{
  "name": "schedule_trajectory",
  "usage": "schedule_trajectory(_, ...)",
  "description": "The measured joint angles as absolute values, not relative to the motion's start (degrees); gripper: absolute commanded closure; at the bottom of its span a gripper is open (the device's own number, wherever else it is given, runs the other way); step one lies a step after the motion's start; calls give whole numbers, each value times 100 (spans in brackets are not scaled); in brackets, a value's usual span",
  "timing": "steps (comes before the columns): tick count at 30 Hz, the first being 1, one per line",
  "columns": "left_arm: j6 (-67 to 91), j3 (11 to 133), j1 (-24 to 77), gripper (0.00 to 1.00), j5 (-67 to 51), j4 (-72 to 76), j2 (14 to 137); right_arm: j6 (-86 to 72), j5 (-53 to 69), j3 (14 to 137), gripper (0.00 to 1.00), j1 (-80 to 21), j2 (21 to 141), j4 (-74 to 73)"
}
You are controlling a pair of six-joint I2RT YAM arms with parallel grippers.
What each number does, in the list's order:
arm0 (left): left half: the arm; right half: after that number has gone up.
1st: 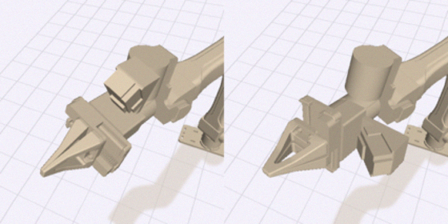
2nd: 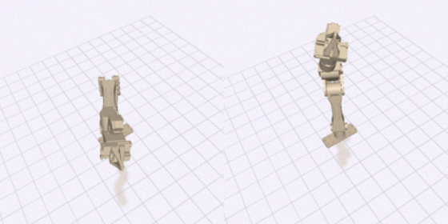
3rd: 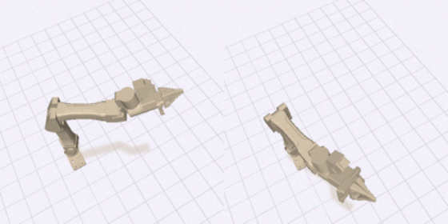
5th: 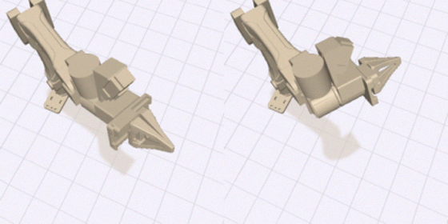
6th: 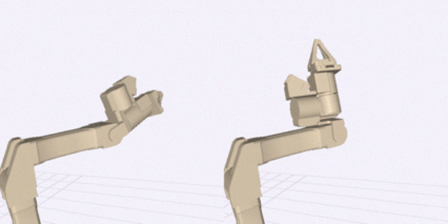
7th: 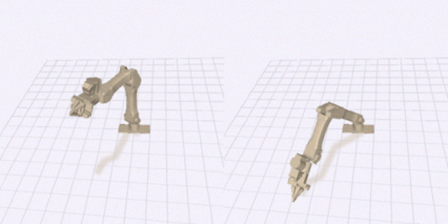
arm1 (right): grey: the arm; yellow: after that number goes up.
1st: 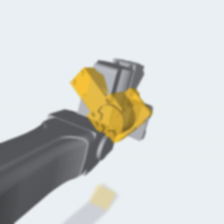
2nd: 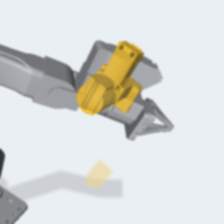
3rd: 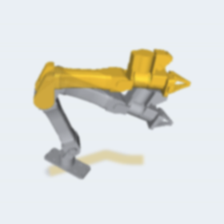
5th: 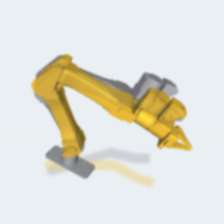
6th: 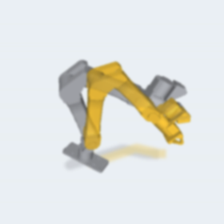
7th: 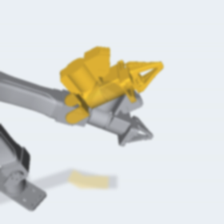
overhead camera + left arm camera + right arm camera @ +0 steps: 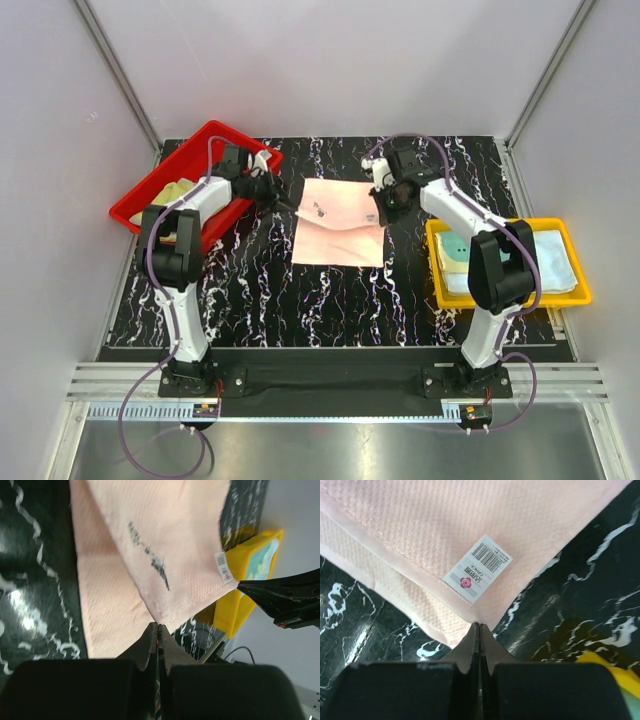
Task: Fold and stack the towels
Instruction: Fold the towel
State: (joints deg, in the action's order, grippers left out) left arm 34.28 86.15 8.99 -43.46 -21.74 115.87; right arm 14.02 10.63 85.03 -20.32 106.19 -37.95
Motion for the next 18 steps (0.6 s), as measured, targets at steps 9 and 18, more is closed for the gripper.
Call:
schedule_trajectory(9, 2845, 7662, 956, 100, -4080, -2939, 11347, 1157, 1000, 7911, 100, -2333, 10582, -3920)
schedule_trajectory(18, 2840, 7557, 1070, 100, -3854, -3142, 11279, 1059, 751, 7856, 100, -2362, 10532, -3896)
